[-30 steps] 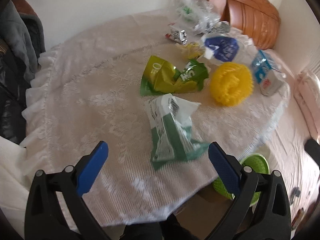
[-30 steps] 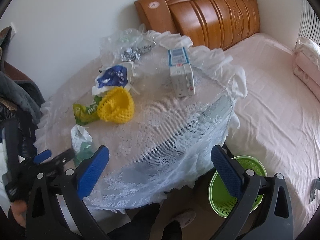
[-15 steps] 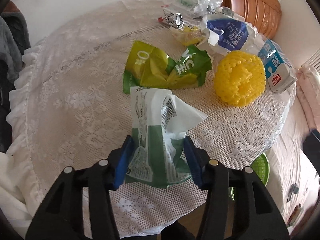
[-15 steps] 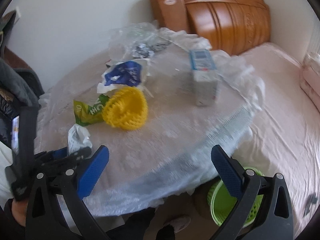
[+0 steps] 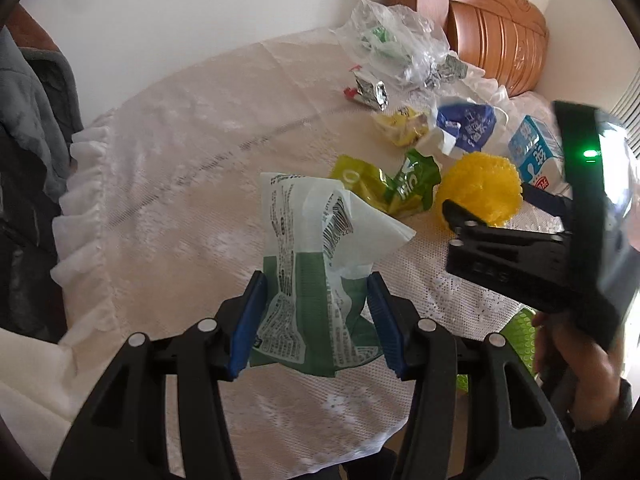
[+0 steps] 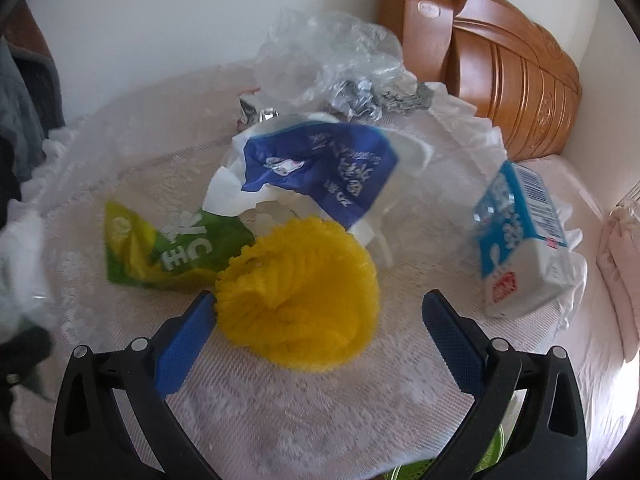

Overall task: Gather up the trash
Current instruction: 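Grasp the green-white bag with the left tool while the right tool grasps the yellow foam net, then carry both items to the green basket and drop the yellow net from the right tool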

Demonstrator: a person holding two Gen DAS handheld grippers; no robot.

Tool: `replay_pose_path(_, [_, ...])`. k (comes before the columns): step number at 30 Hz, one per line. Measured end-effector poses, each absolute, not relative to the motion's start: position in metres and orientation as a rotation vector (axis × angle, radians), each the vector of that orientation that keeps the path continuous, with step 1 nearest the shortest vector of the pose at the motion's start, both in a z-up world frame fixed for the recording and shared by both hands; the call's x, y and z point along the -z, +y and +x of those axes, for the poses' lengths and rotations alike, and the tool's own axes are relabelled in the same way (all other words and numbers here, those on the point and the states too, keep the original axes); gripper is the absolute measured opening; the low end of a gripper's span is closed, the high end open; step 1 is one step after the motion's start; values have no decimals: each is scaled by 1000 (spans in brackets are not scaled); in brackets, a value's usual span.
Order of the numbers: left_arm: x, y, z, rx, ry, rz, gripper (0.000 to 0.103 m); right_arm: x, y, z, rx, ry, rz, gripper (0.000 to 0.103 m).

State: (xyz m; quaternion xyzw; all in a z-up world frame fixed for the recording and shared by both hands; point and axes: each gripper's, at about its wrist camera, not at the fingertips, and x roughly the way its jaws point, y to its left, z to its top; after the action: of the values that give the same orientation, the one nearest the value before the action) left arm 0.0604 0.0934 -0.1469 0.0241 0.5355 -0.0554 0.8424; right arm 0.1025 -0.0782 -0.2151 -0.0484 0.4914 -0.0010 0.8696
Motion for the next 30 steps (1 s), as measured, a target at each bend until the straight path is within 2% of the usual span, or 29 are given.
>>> replay_pose_path(3, [145,95,62,130,1126,62,51,218,-82,107,-23,1026,-55,98])
replay_pose_path(5, [144,94,66,144,1126,66,51,220,-86,109,-55,1050,-22,73])
replay_pose_path(10, [141,87,75,179,1115,81,51,210,-101,106,-100,1050,87,47])
replay_pose_path(11, [139,84,76,187,1107,90,51,206,-105,104,-110,1046,110,44])
replay_pose_path(17, [127,57,73,268,1053,168,51,177,-134,74,-101,1000,213,43])
replay_pose_path(22, [119,13,58,403,1030,225,51,143,-189,11,13,923,301,43])
replay_pose_path(30, [131,-128,-4,779,1042,370,51,133,-292,-133,437,910,355,45])
